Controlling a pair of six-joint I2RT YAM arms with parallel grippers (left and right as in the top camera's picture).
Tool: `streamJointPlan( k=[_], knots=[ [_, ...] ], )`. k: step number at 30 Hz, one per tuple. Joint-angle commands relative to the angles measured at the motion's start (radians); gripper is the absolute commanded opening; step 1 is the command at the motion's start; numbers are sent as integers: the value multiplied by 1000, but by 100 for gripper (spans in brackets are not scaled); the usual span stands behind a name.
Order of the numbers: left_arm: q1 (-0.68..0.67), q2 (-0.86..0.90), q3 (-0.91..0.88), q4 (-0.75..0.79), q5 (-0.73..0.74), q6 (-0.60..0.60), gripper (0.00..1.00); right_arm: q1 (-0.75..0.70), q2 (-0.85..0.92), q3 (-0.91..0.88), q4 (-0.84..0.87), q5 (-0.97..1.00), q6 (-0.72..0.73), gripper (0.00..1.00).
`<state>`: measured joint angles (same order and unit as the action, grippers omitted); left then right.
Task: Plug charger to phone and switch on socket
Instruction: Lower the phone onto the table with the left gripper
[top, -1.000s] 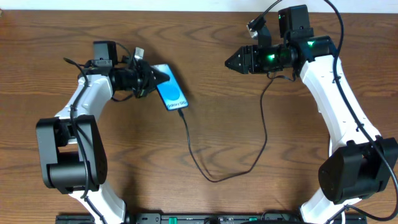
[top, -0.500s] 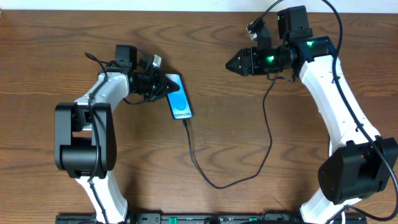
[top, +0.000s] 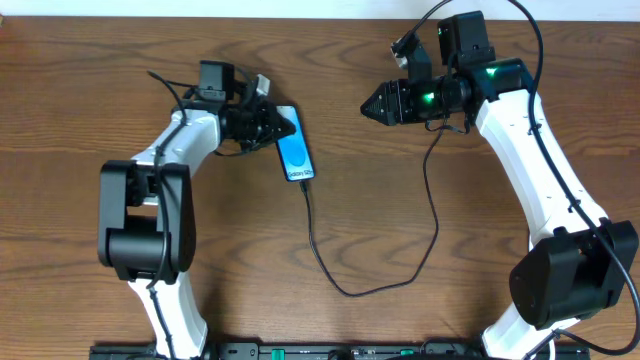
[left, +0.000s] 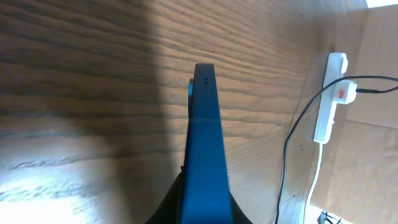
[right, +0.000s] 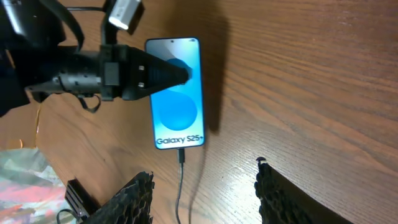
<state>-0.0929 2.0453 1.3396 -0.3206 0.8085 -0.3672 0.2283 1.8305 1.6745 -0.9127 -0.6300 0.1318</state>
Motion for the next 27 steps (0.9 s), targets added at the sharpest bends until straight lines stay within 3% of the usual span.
streamJointPlan(
  k=[1, 12, 16, 17, 27],
  knots=[
    [2, 51, 22, 13, 2, -31, 7, 3, -5, 18, -8, 4, -14, 51],
    [3, 74, 22, 27, -32, -39, 8, 3, -5, 18, -19, 30, -14, 52],
    [3, 74, 22, 27, -70, -54, 17, 9, -5, 18, -19, 30, -14, 52],
    [3, 74, 22, 27, -70, -54, 23, 12, -5, 18, -19, 30, -14, 52],
    [3, 74, 22, 19, -96, -53, 35, 26, -5, 18, -19, 30, -14, 52]
  ],
)
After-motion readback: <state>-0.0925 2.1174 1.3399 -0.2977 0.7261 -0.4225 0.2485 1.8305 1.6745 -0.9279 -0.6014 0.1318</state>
